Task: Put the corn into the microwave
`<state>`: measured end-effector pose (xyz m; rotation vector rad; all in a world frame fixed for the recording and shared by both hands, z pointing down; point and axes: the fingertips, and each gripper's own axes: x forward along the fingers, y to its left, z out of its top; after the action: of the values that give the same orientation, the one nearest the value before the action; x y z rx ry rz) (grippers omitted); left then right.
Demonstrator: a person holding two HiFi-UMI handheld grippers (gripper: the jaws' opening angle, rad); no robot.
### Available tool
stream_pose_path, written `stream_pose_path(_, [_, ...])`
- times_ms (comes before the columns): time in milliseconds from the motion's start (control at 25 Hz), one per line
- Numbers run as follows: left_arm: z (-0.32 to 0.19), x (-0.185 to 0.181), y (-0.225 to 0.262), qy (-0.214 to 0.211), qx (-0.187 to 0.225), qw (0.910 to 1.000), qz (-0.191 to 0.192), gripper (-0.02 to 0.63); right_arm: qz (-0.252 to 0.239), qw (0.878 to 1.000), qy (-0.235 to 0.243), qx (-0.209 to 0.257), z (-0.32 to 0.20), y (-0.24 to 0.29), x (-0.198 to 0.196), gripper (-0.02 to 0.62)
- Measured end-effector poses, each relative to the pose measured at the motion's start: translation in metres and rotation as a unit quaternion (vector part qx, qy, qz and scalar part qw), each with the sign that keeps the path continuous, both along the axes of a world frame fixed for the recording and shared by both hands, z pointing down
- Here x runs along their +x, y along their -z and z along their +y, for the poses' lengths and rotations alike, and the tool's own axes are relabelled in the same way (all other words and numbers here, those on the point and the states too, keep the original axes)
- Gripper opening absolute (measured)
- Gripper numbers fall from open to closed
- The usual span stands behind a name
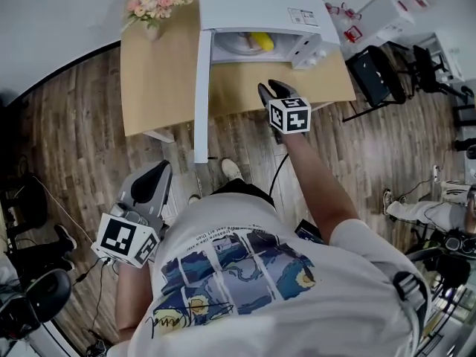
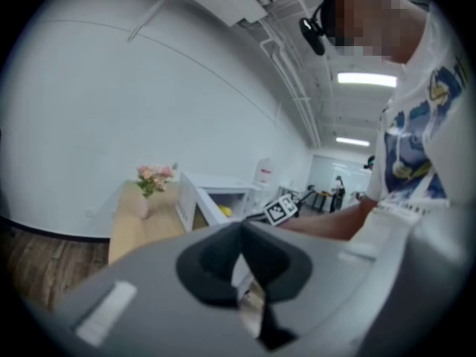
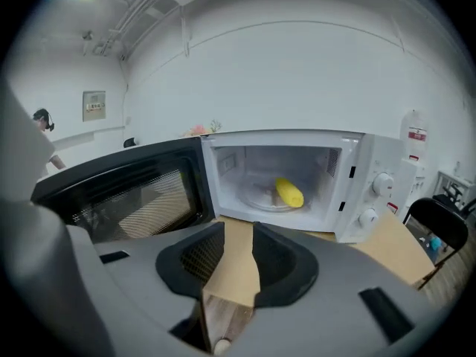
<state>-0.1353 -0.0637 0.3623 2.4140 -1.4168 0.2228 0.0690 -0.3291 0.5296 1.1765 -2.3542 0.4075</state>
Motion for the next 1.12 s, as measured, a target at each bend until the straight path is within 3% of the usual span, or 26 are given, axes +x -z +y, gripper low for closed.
stream_pose_path(320, [0.041, -0.023, -0.008, -0.021, 0.005, 0.9996, 0.016, 0.008, -0.015, 1.0, -0.005, -0.002, 0.096, 0.024, -0.009, 0.031])
stream_pose_path(760, [0.084, -0.026, -0.024, -0.076, 0.002, 0.9968, 0.025, 0.008, -0.025, 1.0, 0.003, -0.009, 0.216, 0.045, -0.021, 0.011])
stream_pose_path(1120, [0.098, -0.02, -0.024, -0.096, 0.008, 0.9948, 0.032, 0.008, -0.041, 0.999, 0.021, 0.002, 0.257, 0.069, -0.034, 0.009])
